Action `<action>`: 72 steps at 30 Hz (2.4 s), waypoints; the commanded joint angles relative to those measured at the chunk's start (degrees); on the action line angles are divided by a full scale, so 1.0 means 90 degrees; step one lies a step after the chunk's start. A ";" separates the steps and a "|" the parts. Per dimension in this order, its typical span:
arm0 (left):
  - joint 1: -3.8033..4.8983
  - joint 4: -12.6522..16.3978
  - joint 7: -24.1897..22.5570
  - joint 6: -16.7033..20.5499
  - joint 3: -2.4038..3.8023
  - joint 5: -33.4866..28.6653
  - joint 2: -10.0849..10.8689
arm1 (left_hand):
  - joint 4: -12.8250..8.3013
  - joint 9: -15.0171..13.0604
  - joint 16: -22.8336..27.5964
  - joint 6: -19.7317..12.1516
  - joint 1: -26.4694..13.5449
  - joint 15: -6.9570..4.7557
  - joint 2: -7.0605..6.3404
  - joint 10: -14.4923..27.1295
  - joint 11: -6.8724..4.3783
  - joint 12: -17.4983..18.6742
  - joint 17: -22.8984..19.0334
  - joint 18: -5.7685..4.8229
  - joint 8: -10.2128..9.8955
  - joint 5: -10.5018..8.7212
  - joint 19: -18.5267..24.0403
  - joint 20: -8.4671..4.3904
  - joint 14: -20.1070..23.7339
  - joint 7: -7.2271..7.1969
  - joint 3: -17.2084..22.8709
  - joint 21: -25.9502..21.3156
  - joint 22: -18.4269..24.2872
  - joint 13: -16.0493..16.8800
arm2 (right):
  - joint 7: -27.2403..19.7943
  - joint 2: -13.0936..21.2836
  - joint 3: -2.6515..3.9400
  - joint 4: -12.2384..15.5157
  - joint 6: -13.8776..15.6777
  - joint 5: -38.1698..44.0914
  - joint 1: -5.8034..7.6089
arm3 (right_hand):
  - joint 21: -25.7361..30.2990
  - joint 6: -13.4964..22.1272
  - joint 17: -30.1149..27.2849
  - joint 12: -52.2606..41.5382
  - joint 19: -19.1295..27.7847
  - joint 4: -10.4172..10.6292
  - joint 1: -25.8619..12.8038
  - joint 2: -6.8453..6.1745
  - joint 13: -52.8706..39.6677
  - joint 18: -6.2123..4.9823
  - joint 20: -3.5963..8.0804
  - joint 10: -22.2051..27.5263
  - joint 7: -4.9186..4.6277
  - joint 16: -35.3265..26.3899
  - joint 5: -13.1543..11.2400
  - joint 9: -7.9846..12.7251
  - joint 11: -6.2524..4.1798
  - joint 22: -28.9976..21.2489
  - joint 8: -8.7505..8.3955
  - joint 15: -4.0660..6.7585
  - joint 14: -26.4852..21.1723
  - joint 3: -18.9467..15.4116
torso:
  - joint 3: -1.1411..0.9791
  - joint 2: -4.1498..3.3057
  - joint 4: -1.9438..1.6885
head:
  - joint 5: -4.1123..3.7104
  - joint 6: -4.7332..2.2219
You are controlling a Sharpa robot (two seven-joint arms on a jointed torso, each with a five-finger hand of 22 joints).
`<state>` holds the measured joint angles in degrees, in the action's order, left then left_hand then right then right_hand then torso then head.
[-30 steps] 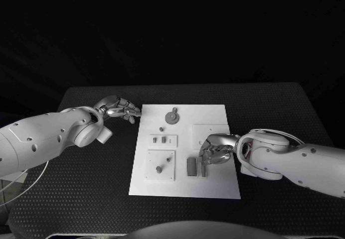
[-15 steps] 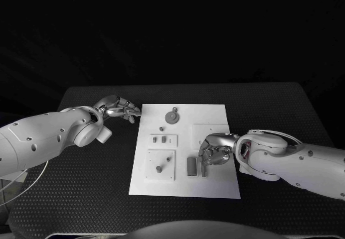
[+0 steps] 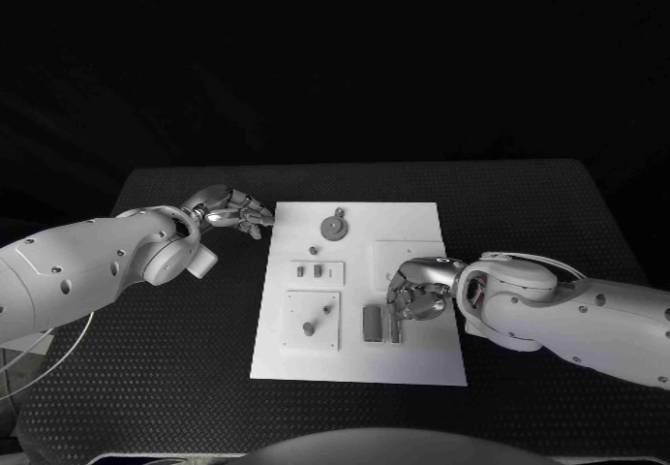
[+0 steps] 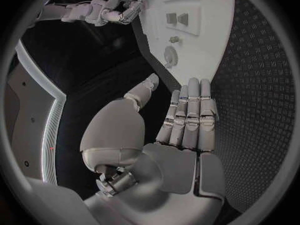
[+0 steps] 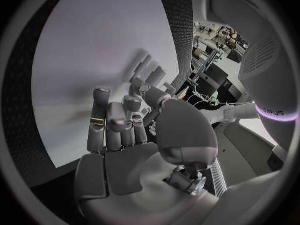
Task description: Assemble the parts on the task board
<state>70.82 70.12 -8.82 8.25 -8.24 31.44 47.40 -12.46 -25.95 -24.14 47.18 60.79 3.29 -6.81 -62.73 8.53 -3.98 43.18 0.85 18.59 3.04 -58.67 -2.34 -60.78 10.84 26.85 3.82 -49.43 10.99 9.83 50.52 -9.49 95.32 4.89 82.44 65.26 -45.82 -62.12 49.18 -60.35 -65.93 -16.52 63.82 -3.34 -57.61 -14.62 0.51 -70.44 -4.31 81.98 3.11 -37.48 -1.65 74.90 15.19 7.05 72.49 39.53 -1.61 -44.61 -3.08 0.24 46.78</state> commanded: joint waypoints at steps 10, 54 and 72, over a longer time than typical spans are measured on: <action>0.0003 0.0001 -0.0036 -0.0097 0.0001 0.0019 -0.0017 | 0.0029 0.0006 0.0040 -0.0019 -0.0018 0.0001 0.0015 0.0029 0.0028 -0.0040 0.0016 -0.0008 -0.0002 -0.0024 0.0040 0.0003 -0.0045 0.0003 -0.0012 0.0031 0.0011 -0.0007 | -0.0092 -0.0010 -0.0037 -0.0076 -0.0140 0.0414 -0.0082 | -0.0017 -0.0060 0.0010 -0.0028 0.0004 -0.0034 0.0036 -0.0046 0.0002 -0.0043 0.0024 -0.0006 -0.0004 0.0033 0.0025 -0.0011 -0.0031 0.0126 -0.0002 0.0048 0.0009 -0.0014 | -0.0003 0.0000 0.0002 | 0.0013 0.0005; 0.0121 -0.0477 -0.0370 0.0356 0.0009 -0.0595 -0.0149 | -0.0029 0.0009 0.0604 0.0014 0.0030 0.0292 0.0075 -0.0003 0.0023 -0.0050 -0.0136 -0.0075 0.0024 -0.0022 0.0714 0.0260 0.0577 -0.0011 0.0026 -0.0028 0.0207 -0.0023 | -0.2923 -0.0961 0.0669 -0.2955 0.1705 -0.5803 0.0143 | 0.0737 0.0930 -0.0473 0.1088 0.0530 0.0111 -0.0585 -0.0010 0.1002 -0.0043 -0.0377 0.0505 -0.0299 -0.1163 0.0026 -0.0027 0.0241 -0.0207 -0.0461 -0.0161 -0.0428 -0.0073 | 0.0012 0.0197 0.0056 | -0.0080 -0.1200; 0.0303 -0.1576 -0.0835 0.0737 0.0030 -0.2583 -0.1041 | 0.0015 0.0076 0.1570 -0.0440 -0.0041 0.0685 0.0034 0.1067 0.0145 0.0033 -0.0720 0.0005 -0.0165 -0.0016 0.1560 0.0690 0.1933 -0.0028 0.0128 -0.0033 0.0793 -0.0486 | -0.3431 -0.2247 0.1001 -0.5356 0.0137 -0.7021 0.0024 | 0.3283 0.1790 -0.1957 0.5435 0.3762 0.0130 -0.1234 0.0367 0.4429 0.0661 -0.1274 0.1605 -0.0649 -0.6088 0.0023 0.0437 0.1130 -0.1145 -0.0744 -0.1785 -0.3045 -0.0663 | 0.0093 0.0652 0.0213 | -0.0095 -0.2064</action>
<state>73.16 56.39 -13.93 14.37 -8.08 13.08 38.88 -12.70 -25.29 -10.30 43.61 61.02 9.39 -6.58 -53.50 9.82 -3.71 36.91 0.86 17.42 3.04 -45.14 3.78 -43.80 10.56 27.89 3.82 -42.54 6.78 -18.50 30.38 -0.50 47.92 9.74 23.11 65.54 -17.07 -46.38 32.29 -12.34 -33.29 -15.38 53.13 -0.05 -18.49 -9.25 -10.72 -56.96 -10.23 29.01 3.11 -33.73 8.26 64.82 8.77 -8.08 47.21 33.97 -0.87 -39.43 -1.48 -0.54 28.82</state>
